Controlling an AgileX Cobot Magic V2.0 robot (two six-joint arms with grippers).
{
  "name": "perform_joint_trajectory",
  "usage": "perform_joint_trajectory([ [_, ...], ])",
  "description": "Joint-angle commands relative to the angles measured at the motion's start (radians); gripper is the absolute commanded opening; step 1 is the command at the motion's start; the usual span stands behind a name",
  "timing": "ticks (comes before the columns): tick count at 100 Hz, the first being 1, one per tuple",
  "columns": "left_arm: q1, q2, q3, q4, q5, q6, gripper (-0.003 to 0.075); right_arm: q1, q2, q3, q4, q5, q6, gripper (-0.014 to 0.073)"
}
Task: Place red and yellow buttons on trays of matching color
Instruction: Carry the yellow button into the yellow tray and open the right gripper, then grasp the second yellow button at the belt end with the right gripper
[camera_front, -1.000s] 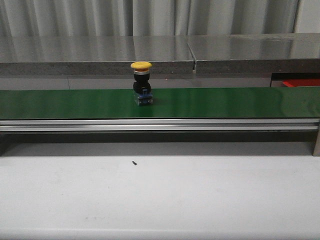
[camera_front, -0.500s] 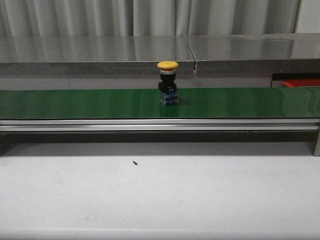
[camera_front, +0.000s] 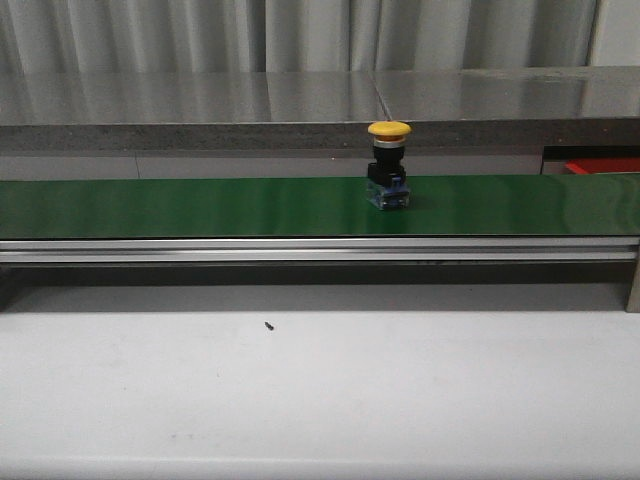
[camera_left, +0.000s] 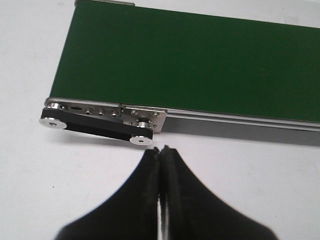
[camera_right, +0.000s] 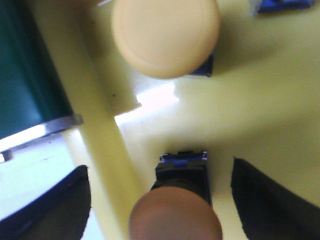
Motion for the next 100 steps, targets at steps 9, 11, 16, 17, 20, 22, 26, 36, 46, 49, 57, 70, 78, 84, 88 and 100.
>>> perform_joint_trajectory([
  [9, -0.008, -0.016, -0.028, -0.015, -0.059, -0.003, -0.0019, 0.002, -0.152, -0.065, 0.007, 0.024, -0.011, 0.0634],
  [11, -0.008, -0.016, -0.028, -0.015, -0.059, -0.003, -0.0019, 0.006, -0.168, -0.069, 0.007, 0.028, -0.013, 0.0634],
  [16, -0.008, -0.016, -0.028, -0.015, -0.059, -0.003, -0.0019, 0.025, -0.201, -0.078, 0.007, 0.038, -0.03, 0.0634],
  [17, -0.008, -0.016, -0.028, -0.015, -0.059, -0.003, -0.0019, 0.033, -0.205, -0.08, 0.007, 0.04, -0.037, 0.0634],
  [20, -0.008, -0.016, -0.028, -0.015, -0.059, -0.003, -0.0019, 0.053, -0.226, -0.084, 0.01, 0.041, -0.054, 0.0634],
  [22, -0.008, -0.016, -0.028, -0.015, -0.059, -0.003, -0.0019, 0.073, -0.234, -0.087, 0.012, 0.042, -0.066, 0.0634],
  [26, -0.008, -0.016, -0.028, -0.015, -0.059, -0.003, -0.0019, 0.109, -0.244, -0.095, 0.016, 0.044, -0.099, 0.0634],
  [36, -0.008, -0.016, -0.028, -0.015, -0.059, -0.003, -0.0019, 0.237, -0.246, -0.115, 0.03, 0.04, -0.166, 0.0634],
  [46, -0.008, -0.016, -0.028, -0.017, -0.059, -0.003, -0.0019, 0.351, -0.226, -0.141, 0.033, 0.025, -0.187, 0.0634],
  [49, -0.008, -0.016, -0.028, -0.017, -0.059, -0.003, -0.0019, 0.38, -0.216, -0.151, 0.033, 0.021, -0.187, 0.0634],
  [57, -0.008, -0.016, -0.028, -0.017, -0.059, -0.003, -0.0019, 0.447, -0.171, -0.197, 0.033, 0.02, -0.187, 0.0634],
  [70, -0.008, -0.016, -0.028, -0.017, -0.059, -0.003, -0.0019, 0.513, -0.086, -0.287, 0.038, 0.04, -0.186, 0.0634],
  [78, -0.008, -0.016, -0.028, -0.017, -0.059, -0.003, -0.0019, 0.539, -0.032, -0.351, 0.046, 0.07, -0.185, 0.0634],
  [84, -0.008, -0.016, -0.028, -0.017, -0.059, -0.003, -0.0019, 0.55, 0.002, -0.382, 0.049, 0.082, -0.181, 0.0634],
  [88, -0.008, -0.016, -0.028, -0.017, -0.059, -0.003, -0.0019, 0.557, 0.026, -0.406, 0.049, 0.086, -0.176, 0.0634],
  [100, -0.008, -0.016, -0.028, -0.017, -0.057, -0.003, -0.0019, 0.561, 0.085, -0.46, 0.052, 0.088, -0.166, 0.0634],
])
